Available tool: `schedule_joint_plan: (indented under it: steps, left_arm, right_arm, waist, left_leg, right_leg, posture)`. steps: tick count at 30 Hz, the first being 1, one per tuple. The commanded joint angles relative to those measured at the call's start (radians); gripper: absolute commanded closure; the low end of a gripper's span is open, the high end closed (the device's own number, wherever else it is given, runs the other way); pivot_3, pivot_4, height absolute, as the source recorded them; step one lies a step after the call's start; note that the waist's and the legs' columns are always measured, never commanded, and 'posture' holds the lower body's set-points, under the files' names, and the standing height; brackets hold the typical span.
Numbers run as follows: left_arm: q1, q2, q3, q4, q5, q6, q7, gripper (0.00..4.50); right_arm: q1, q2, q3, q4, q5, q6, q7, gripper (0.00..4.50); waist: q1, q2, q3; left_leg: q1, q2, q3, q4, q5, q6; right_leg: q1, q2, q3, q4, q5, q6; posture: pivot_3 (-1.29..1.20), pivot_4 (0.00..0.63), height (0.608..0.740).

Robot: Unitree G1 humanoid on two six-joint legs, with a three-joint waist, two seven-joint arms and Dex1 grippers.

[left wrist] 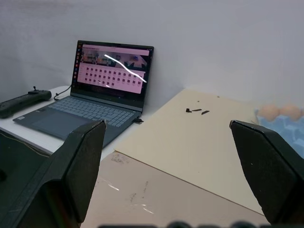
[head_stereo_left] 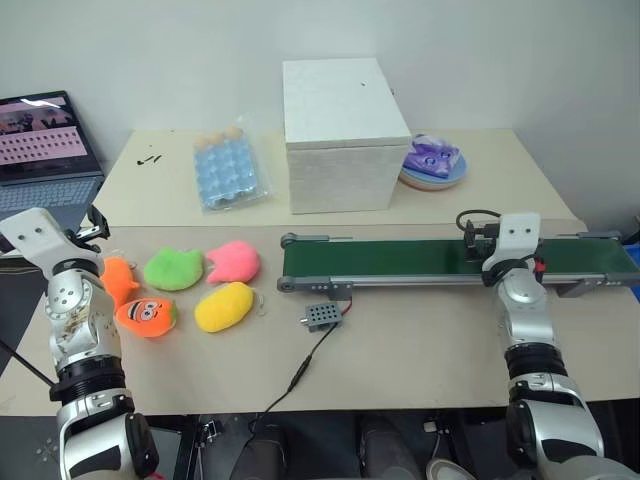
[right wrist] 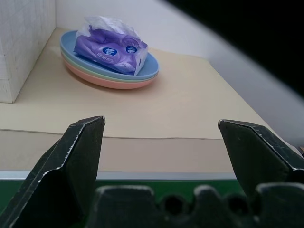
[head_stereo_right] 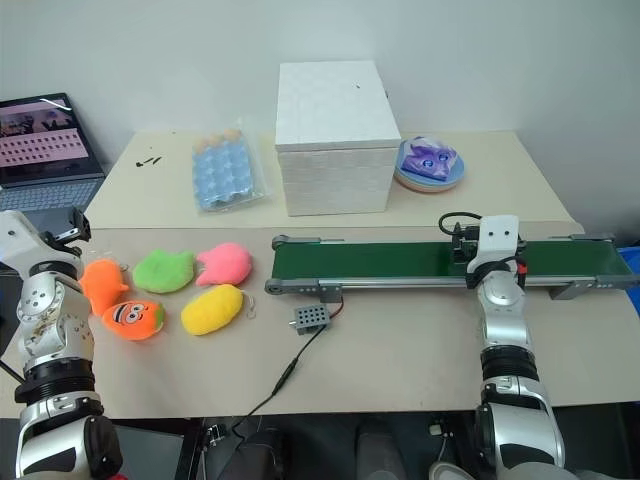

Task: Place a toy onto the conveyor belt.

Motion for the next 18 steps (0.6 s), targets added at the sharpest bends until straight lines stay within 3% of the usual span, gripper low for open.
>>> schedule_joint_plan:
  steps: [1,10,12,14,18]
  left_arm:
    - [-0.024,0.005,-0.006,-0.025,0.001,-0.022,-0.015,0.04]
    - [-0.021,0.012,-0.037,-0.031,0.028,-0.014,-0.017,0.04]
    - [-0.024,0.014,-0.037,-0.027,0.029,-0.016,-0.017,0.04]
    - [-0.026,0.015,-0.036,-0.023,0.029,-0.017,-0.016,0.04]
    - [-0.028,0.014,-0.038,-0.024,0.030,-0.014,-0.014,0.04]
  right_arm:
    - [-0.021,-0.016,-0.020,-0.006,0.011,-0.012,-0.006,0.00]
    - [-0.024,-0.011,-0.003,0.018,-0.013,-0.005,-0.030,0.00]
    - [-0.027,0.011,0.018,-0.040,0.006,-0.011,0.022,0.00]
    - [-0.015,0.053,0.045,-0.152,0.109,-0.001,0.185,0.00]
    - [0.136,0.062,0.187,-0.611,0.457,0.190,0.658,0.00]
  waist:
    - [0.000,0.000,0.000]
    - [0.000,0.000,0.000]
    - [0.000,0.000,0.000]
    - [-0.003,0.000,0.000]
    - [-0.012,0.000,0.000]
  left_leg:
    - [0.000,0.000,0.000,0.000,0.000,0.000]
    - [0.000,0.000,0.001,0.000,0.000,0.000]
    - [0.000,0.000,0.001,0.000,0.000,0.000]
    - [0.000,0.000,0.001,0.000,0.000,0.000]
    - [0.000,0.003,0.001,0.000,0.000,0.000]
  right_leg:
    - [0.000,0.000,0.000,0.000,0.000,0.000]
    - [0.000,0.000,0.001,0.000,0.000,0.000]
    - [-0.001,0.000,0.001,0.001,0.000,0.000]
    - [-0.001,0.000,0.001,0.001,0.000,0.000]
    - [-0.001,0.003,0.001,0.001,0.000,0.000]
  posture:
    - [0.00,0.150,0.740]
    - [0.00,0.150,0.740]
    - [0.00,0.150,0.740]
    - [0.00,0.150,0.740]
    - [0.00,0.150,0.740]
